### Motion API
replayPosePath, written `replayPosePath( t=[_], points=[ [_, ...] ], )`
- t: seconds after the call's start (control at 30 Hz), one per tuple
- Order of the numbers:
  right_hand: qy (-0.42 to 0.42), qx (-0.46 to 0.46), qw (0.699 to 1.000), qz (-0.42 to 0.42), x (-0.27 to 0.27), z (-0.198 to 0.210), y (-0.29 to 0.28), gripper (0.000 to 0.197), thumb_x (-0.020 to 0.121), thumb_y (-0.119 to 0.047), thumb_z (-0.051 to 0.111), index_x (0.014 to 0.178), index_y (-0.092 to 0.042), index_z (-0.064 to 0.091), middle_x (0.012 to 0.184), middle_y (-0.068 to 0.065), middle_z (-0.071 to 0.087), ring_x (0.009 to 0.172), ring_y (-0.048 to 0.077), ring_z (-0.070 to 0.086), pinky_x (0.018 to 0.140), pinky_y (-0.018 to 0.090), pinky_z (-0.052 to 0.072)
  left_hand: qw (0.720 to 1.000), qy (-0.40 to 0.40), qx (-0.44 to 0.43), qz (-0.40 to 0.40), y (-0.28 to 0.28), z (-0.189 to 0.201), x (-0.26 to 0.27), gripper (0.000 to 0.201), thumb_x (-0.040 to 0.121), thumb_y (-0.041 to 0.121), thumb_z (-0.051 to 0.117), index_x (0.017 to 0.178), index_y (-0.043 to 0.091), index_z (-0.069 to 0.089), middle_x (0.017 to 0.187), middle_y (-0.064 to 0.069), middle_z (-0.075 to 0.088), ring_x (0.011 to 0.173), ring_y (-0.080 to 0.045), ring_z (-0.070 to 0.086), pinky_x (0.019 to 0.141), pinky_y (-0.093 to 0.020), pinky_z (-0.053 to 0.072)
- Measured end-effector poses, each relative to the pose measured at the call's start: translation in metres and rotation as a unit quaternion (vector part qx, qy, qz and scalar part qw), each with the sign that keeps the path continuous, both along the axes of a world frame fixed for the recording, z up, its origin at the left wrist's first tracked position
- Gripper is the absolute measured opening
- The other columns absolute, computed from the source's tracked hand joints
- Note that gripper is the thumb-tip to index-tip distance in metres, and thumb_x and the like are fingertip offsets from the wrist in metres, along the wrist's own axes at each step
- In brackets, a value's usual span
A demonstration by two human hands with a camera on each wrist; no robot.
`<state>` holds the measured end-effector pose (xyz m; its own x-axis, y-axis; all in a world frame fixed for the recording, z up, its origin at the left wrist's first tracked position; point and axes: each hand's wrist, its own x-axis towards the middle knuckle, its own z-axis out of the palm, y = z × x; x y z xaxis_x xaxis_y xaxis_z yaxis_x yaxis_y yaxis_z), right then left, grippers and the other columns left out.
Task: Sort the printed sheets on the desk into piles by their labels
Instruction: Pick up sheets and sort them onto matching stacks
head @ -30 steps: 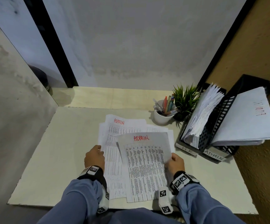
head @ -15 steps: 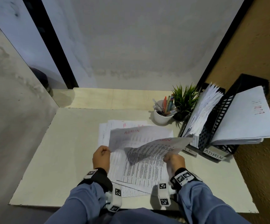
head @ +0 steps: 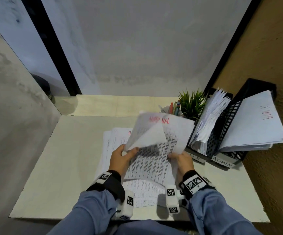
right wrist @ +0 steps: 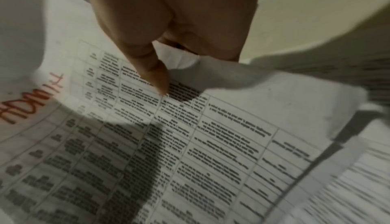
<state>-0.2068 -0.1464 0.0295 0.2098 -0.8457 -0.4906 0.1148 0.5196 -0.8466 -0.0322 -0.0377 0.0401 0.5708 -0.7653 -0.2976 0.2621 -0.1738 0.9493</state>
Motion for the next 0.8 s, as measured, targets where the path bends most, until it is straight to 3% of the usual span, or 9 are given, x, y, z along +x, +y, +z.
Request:
replayPosePath(
  t=[0.1, 0.17, 0.27, 0.37, 0.43, 0.53, 0.63, 0.73, 0.8],
  points=[
    [0.073, -0.120, 0.990, 0.014, 0.002, 0.040, -0.003, 0.006, 0.083, 0.000, 0.063, 0.087, 0.004, 0.060, 0.083, 0.012, 0.066, 0.080, 0.023, 0.063, 0.063, 0.024, 0.052, 0.996, -0.085, -0.029, -0.004, -0.008, 0.030, -0.001, 0.010, 0.079, 0.010, 0.073, 0.082, 0.009, 0.063, 0.071, 0.012, 0.068, 0.065, -0.005, 0.065, 0.057, -0.011, 0.049],
    [0.085, -0.201, 0.976, 0.012, 0.003, 0.055, -0.009, 0.009, 0.082, 0.000, 0.065, 0.075, -0.003, 0.062, 0.070, 0.009, 0.062, 0.070, 0.018, 0.059, 0.061, 0.020, 0.052, 0.990, -0.138, -0.036, 0.017, -0.011, 0.040, 0.001, 0.015, 0.080, 0.014, 0.073, 0.094, 0.015, 0.068, 0.086, 0.007, 0.072, 0.078, -0.007, 0.070, 0.065, -0.016, 0.054],
    [0.062, -0.246, 0.967, 0.004, 0.004, 0.066, -0.007, 0.009, 0.081, 0.004, 0.066, 0.078, 0.011, 0.060, 0.065, 0.027, 0.052, 0.068, 0.013, 0.052, 0.061, 0.021, 0.047, 0.985, -0.159, -0.042, 0.050, -0.015, 0.043, 0.002, 0.012, 0.083, 0.017, 0.071, 0.092, 0.023, 0.067, 0.090, 0.007, 0.071, 0.084, -0.009, 0.069, 0.072, -0.024, 0.056],
    [0.076, -0.218, 0.973, 0.021, 0.002, 0.061, 0.005, 0.022, 0.081, 0.009, 0.062, 0.073, -0.011, 0.062, 0.070, 0.006, 0.061, 0.060, 0.006, 0.056, 0.060, 0.014, 0.051, 0.983, -0.182, -0.019, 0.028, -0.012, 0.034, -0.004, 0.012, 0.083, 0.018, 0.070, 0.094, 0.022, 0.067, 0.090, 0.010, 0.070, 0.084, -0.007, 0.068, 0.072, -0.024, 0.056],
    [0.107, -0.153, 0.981, 0.055, 0.000, 0.039, 0.013, 0.027, 0.082, 0.010, 0.059, 0.078, -0.017, 0.060, 0.078, 0.002, 0.064, 0.071, 0.012, 0.062, 0.067, 0.022, 0.055, 0.985, -0.171, 0.029, 0.000, -0.008, 0.019, -0.009, 0.013, 0.084, 0.018, 0.068, 0.097, 0.019, 0.066, 0.090, 0.008, 0.069, 0.086, -0.013, 0.068, 0.071, -0.023, 0.054],
    [0.154, -0.098, 0.981, 0.060, -0.003, 0.021, 0.023, 0.013, 0.084, 0.010, 0.055, 0.087, -0.001, 0.062, 0.081, 0.010, 0.063, 0.081, 0.031, 0.063, 0.058, 0.019, 0.052, 0.987, -0.134, 0.081, -0.036, -0.003, 0.006, -0.012, 0.008, 0.083, 0.023, 0.069, 0.091, 0.022, 0.067, 0.090, 0.002, 0.071, 0.087, -0.020, 0.069, 0.071, -0.026, 0.055],
    [0.115, -0.100, 0.987, 0.046, -0.010, 0.036, 0.017, 0.020, 0.085, 0.015, 0.047, 0.100, 0.007, 0.058, 0.087, 0.012, 0.059, 0.075, 0.024, 0.059, 0.046, 0.008, 0.046, 0.986, -0.140, 0.073, -0.059, -0.010, 0.016, -0.009, 0.013, 0.084, 0.026, 0.069, 0.097, 0.021, 0.068, 0.094, 0.001, 0.072, 0.089, -0.017, 0.069, 0.075, -0.028, 0.055],
    [0.150, -0.179, 0.970, 0.065, -0.022, 0.057, -0.005, 0.014, 0.085, 0.009, 0.052, 0.089, 0.000, 0.062, 0.088, 0.018, 0.063, 0.091, 0.038, 0.062, 0.064, 0.027, 0.058, 0.974, -0.197, 0.044, -0.103, -0.026, 0.045, -0.009, 0.014, 0.090, 0.023, 0.061, 0.089, 0.012, 0.069, 0.085, -0.006, 0.070, 0.077, -0.016, 0.066, 0.066, -0.021, 0.051],
    [0.171, -0.252, 0.951, 0.057, -0.040, 0.073, -0.023, 0.018, 0.085, 0.005, 0.056, 0.094, -0.008, 0.065, 0.087, 0.011, 0.067, 0.088, 0.030, 0.064, 0.077, 0.035, 0.057, 0.962, -0.235, 0.025, -0.135, -0.040, 0.070, -0.015, 0.022, 0.092, 0.021, 0.058, 0.073, 0.011, 0.064, 0.070, -0.007, 0.062, 0.061, -0.012, 0.057, 0.059, -0.019, 0.046]
  ],
)
